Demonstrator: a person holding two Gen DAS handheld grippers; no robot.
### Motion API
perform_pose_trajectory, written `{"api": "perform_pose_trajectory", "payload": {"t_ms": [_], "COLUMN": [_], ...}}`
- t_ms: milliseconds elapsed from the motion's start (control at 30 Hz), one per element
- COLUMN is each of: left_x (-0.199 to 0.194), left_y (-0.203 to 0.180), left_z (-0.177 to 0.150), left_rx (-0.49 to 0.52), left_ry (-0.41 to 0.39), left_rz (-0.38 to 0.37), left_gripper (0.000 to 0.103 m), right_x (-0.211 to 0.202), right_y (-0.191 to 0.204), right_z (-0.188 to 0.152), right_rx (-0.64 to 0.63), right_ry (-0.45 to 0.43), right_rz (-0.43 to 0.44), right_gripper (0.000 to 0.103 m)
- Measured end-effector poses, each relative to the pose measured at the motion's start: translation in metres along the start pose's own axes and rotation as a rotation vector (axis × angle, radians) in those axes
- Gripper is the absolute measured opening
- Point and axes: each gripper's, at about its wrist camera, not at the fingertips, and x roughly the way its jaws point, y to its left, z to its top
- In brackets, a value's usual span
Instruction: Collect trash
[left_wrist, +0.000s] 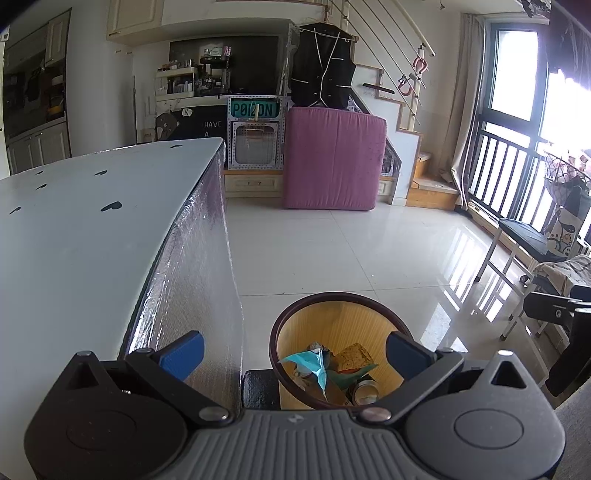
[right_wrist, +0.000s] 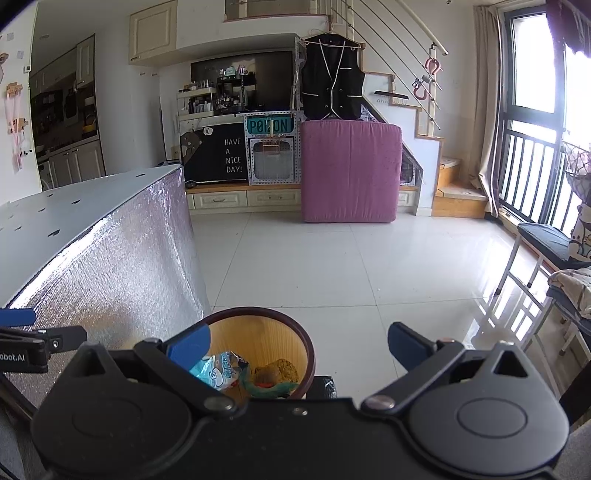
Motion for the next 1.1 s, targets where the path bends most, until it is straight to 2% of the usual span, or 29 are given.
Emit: {"api": "perform_pose_trajectory", "payload": {"t_ms": [1100], "left_x": [-0.0043], "left_y": [-0.0043], "left_z": [0.0001], "left_rx": [-0.002], "left_ry": [-0.009], "left_rz": [0.009], "left_gripper": [0.103], "right_x": [-0.0021], "right_y": [0.0034], "right_z": [0.0006], "right_rx": [-0.002], "right_ry": [-0.006], "right_rz": [-0.006], "right_gripper": [0.103]}}
